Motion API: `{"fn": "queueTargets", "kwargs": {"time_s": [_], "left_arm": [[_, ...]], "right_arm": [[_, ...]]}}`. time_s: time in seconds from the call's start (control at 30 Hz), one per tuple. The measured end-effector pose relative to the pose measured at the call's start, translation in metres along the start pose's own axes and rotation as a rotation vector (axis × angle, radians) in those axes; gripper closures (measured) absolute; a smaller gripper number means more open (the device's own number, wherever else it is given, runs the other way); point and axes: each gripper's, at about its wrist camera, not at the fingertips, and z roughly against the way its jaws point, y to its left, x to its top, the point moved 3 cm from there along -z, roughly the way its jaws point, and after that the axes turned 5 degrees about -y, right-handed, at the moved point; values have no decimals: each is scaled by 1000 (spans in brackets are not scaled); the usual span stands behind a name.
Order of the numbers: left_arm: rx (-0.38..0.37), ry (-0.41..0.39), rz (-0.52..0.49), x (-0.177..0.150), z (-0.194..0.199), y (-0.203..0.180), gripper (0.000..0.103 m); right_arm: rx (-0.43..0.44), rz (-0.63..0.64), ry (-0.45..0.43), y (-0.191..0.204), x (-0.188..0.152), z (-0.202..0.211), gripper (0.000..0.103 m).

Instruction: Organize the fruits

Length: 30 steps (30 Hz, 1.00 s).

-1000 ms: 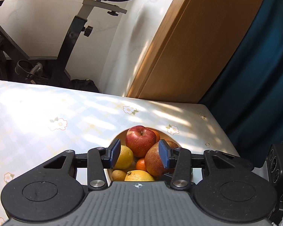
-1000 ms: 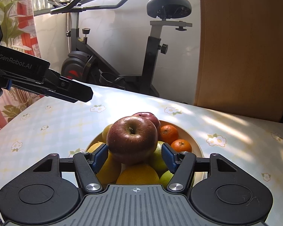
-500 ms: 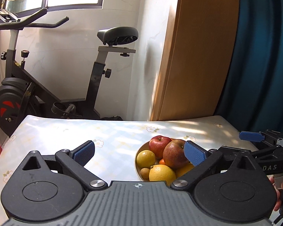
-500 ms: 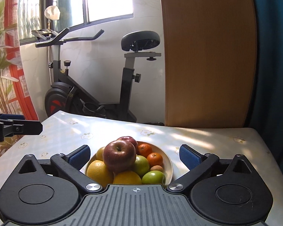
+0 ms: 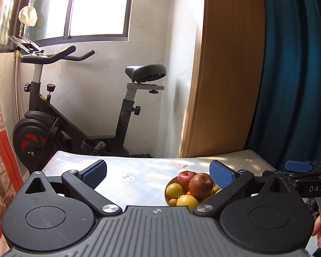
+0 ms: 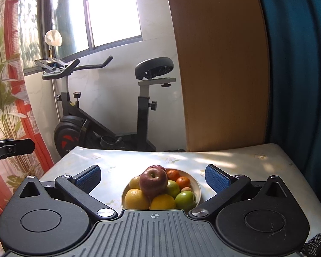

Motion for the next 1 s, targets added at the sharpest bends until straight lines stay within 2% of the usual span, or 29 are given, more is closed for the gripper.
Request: {"fn": "queueTargets", "kwargs": {"time_s": [0.2, 0.57, 0.73, 1.0], "left_arm": [[0, -10, 50, 4, 16, 4, 0], [43, -27, 35, 10, 31, -1, 0], [54, -1, 25, 7, 30, -6, 0], [50, -34, 36, 10, 39, -7, 0]], "right_arm": [[-38, 11, -16, 12, 10, 23, 0], [-66, -8, -9, 12, 16, 34, 0], [-73, 23, -17, 16, 18, 35, 0], [-59, 22, -31, 20, 22, 43, 0]]}}
